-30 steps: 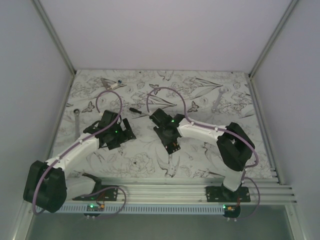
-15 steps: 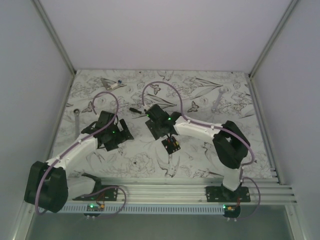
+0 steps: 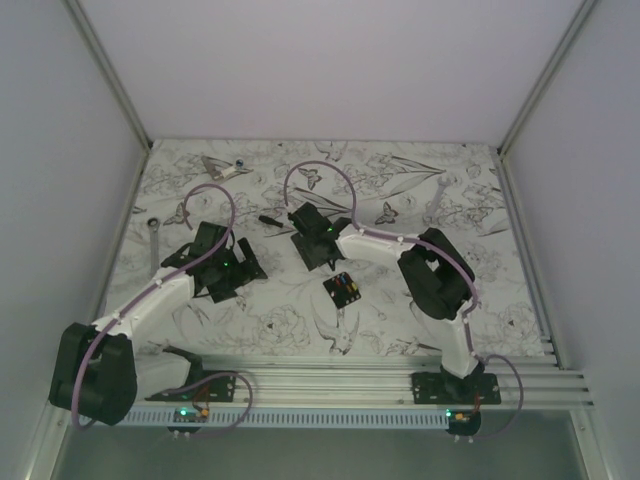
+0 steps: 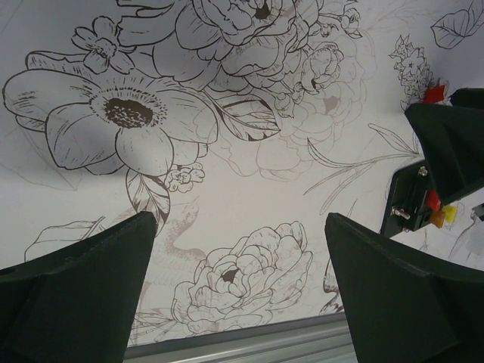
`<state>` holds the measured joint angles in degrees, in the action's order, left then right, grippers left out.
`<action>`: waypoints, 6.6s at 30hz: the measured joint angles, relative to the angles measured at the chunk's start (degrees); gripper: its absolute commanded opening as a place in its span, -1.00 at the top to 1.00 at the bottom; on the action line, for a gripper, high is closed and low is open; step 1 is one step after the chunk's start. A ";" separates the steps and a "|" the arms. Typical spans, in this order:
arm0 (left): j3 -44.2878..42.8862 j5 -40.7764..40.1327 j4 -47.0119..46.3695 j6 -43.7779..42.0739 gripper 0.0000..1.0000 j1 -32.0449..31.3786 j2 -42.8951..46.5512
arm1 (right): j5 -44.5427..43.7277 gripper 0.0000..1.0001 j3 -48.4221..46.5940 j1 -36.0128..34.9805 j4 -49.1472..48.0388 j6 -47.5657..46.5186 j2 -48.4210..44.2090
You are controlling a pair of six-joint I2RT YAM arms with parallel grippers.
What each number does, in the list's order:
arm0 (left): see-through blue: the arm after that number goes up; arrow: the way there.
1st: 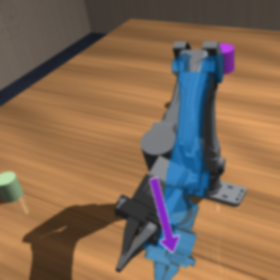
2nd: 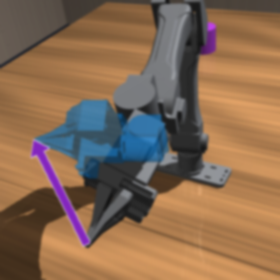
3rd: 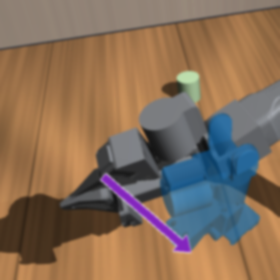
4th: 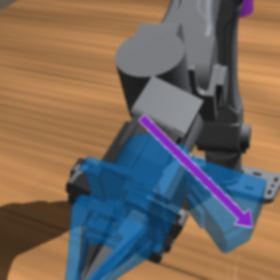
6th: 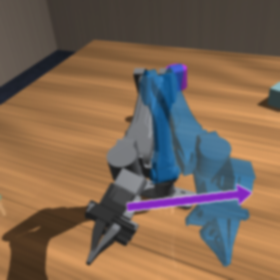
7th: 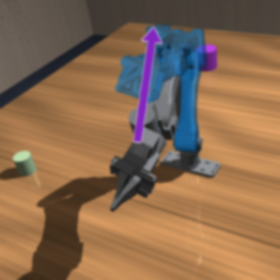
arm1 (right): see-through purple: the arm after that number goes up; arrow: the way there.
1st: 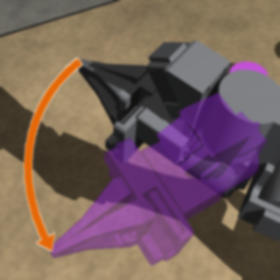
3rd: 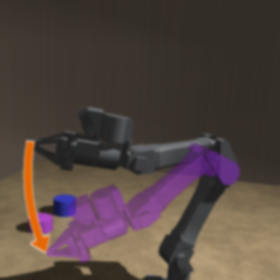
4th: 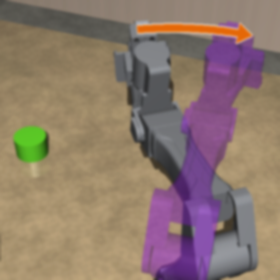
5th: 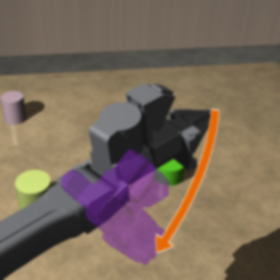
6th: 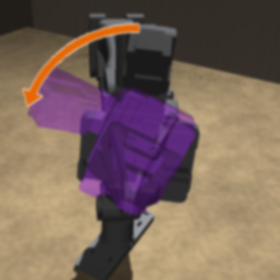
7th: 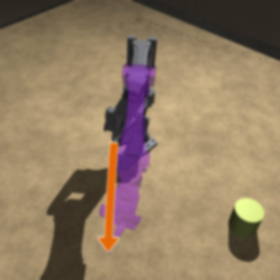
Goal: Snap on the fuse box
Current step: Pick up the fuse from the center of the board, then install the fuse at the fuse box base.
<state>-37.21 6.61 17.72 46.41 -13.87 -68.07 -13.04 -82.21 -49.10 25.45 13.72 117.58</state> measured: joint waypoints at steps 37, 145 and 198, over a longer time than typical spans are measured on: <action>-0.02 7.28 -4.31 0.70 -0.89 0.48 -3.50 | 9.44 0.63 5.86 1.68 -2.54 -3.96 -4.02; 3.82 -2.01 -48.09 18.10 1.00 -24.65 19.58 | 32.98 0.29 51.78 6.40 -81.35 44.02 -47.89; 4.83 -13.33 -10.95 -1.55 -0.99 -18.71 14.95 | 0.07 1.00 23.85 -6.78 9.99 5.75 -33.29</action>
<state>-32.38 -6.72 6.76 44.86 -32.58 -53.12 -12.97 -58.37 -55.88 35.44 19.46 84.29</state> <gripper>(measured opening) 0.970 0.029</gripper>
